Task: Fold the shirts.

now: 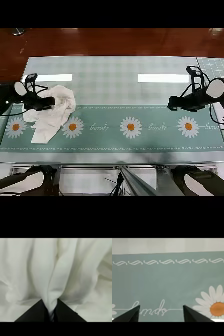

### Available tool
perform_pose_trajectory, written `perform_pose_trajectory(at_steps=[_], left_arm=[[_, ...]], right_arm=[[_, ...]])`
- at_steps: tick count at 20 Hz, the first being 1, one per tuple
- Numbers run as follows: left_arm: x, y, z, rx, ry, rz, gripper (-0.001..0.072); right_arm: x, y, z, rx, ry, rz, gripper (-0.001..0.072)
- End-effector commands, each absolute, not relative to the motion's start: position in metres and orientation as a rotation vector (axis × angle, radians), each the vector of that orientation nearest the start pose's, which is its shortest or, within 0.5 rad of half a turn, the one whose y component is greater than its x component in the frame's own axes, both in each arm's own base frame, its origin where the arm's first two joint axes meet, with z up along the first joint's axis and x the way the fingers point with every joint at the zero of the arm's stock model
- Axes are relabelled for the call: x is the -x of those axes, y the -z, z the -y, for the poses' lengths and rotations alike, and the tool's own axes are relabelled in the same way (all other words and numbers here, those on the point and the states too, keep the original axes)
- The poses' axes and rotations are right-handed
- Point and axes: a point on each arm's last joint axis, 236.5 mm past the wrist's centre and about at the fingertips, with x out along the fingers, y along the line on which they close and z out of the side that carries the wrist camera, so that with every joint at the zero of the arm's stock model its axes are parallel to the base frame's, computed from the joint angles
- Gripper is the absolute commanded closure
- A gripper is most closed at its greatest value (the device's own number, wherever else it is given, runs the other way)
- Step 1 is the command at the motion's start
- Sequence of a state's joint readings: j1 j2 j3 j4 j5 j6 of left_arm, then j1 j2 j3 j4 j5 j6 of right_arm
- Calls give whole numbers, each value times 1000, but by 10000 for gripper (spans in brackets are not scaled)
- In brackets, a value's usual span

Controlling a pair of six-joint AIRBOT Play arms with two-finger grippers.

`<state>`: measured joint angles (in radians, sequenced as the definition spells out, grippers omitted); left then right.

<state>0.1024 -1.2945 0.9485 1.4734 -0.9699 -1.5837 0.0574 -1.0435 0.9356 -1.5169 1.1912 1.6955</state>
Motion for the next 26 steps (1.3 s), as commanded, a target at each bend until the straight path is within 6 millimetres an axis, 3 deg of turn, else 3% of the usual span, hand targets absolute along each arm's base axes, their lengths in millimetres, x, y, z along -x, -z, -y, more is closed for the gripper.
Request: perform_pose_trajectory(at_steps=[1, 3, 4, 6, 7, 10, 14, 17, 20, 23, 26], left_arm=[[-407, -49, 24, 221, 135, -1033, 682], [-433, -165, 52, 285, 257, -718, 683], [-436, -221, 62, 313, 300, -584, 683], [-424, -322, 77, 334, 377, -371, 683], [-415, -359, 81, 325, 401, -294, 683], [-382, -449, 100, 295, 482, -106, 683], [-335, -523, 143, 286, 624, 77, 683], [-311, -540, 191, 216, 756, 170, 682], [-289, -522, 246, 205, 909, 116, 682], [-285, -461, 292, 177, 995, -36, 682], [-288, -363, 322, 183, 1023, -268, 682]], right_arm=[[-322, -34, -36, -132, -29, -1206, 90], [-327, -65, -36, -129, -43, -1096, 90], [-326, -82, -36, -128, -49, -1042, 90], [-320, -111, -36, -131, -57, -948, 90], [-315, -123, -35, -131, -60, -910, 90], [-300, -157, -35, -134, -70, -799, 90], [-280, -189, -37, -147, -91, -692, 91], [-270, -203, -37, -171, -89, -643, 91], [-266, -208, -37, -174, -90, -629, 91], [-266, -208, -36, -170, -87, -628, 91], [-266, -207, -34, -167, -83, -628, 91]])
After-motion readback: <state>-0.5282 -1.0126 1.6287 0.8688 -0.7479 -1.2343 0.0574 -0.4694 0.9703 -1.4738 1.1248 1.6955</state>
